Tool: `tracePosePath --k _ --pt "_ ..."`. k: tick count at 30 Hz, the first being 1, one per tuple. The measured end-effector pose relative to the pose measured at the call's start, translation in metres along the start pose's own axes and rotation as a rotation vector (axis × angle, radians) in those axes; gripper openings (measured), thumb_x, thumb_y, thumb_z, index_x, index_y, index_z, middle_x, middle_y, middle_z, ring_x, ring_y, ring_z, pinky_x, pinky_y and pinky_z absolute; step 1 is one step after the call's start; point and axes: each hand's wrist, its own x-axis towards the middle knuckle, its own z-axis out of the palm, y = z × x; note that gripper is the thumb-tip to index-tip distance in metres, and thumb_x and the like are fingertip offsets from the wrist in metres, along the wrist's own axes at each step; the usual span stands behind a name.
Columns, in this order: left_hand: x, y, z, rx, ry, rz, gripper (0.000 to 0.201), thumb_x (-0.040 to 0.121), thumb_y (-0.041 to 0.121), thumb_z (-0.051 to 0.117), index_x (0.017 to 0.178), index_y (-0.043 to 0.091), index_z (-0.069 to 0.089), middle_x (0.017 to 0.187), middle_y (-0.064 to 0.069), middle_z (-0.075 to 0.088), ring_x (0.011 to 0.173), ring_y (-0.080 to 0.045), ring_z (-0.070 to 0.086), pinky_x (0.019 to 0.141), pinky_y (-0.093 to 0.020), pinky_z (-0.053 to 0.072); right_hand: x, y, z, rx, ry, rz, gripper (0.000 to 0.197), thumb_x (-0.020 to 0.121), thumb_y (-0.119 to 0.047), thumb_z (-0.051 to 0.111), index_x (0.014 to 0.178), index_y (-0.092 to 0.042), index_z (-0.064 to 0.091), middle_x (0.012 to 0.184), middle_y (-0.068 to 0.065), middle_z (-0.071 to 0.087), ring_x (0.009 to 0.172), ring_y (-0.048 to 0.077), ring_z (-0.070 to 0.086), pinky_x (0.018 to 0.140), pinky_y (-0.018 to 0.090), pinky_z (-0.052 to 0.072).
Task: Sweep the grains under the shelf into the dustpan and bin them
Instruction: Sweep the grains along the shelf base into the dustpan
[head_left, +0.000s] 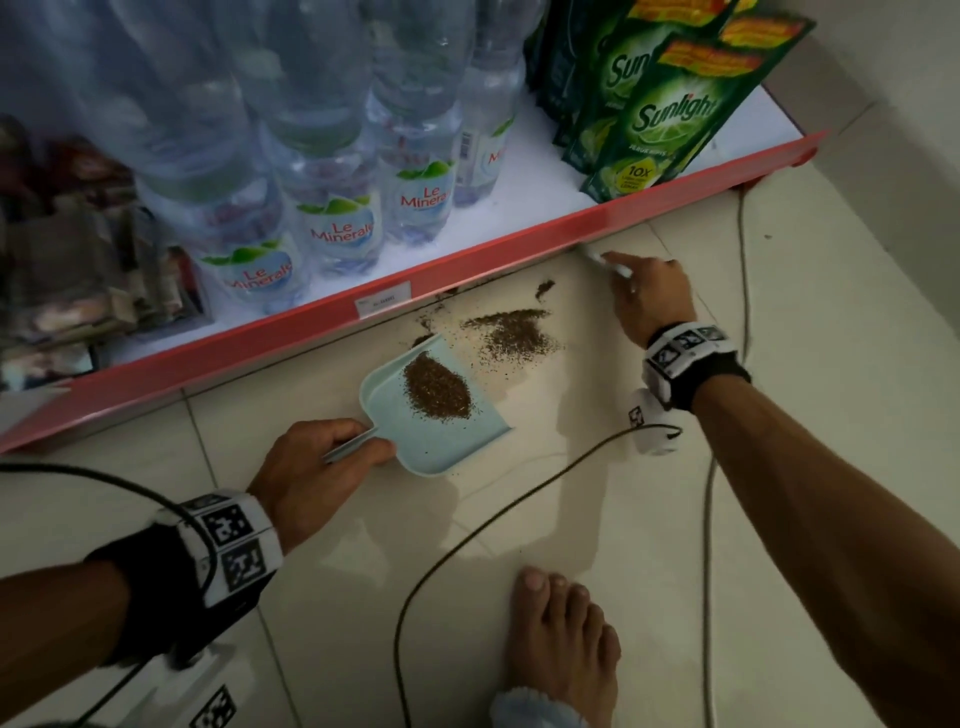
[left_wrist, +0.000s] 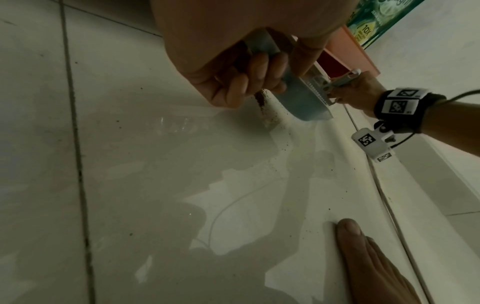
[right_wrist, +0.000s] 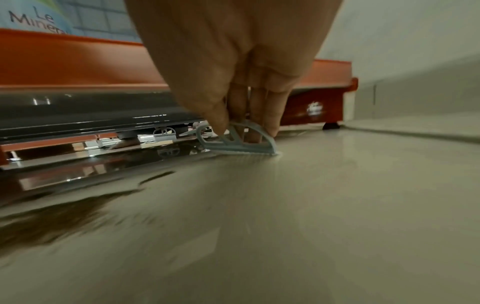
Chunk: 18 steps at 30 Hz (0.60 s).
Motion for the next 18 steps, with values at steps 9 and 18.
tracePosePath --k 9,18 --pt "0.005 0.007 -0.002 -0.011 0.027 0.025 0.025 0.088 0.036 0.068 0.070 0.018 0.071 0.046 0.013 0.049 0.044 0.000 0.044 0.055 -0.028 0.037 -0.072 -0.056 0.007 0.184 -0.058 -0.429 0.047 0.086 0.004 0.053 0.126 -0.016 0.066 0.117 0.010 0.072 0.088 0.026 0.074 0.085 0.029 0.057" --pt "-0.004 -0.003 -0.003 0.038 0.021 0.020 0.028 0.087 0.035 0.068 0.074 0.010 0.071 0.046 0.013 0.046 0.050 -0.012 0.043 0.057 -0.030 0.036 0.015 -0.039 0.024 -0.078 -0.021 0.043 0.032 0.093 -0.008 0.045 0.117 -0.011 0.067 0.109 0.027 0.068 0.099 0.046 0.062 0.081 0.044 0.048"
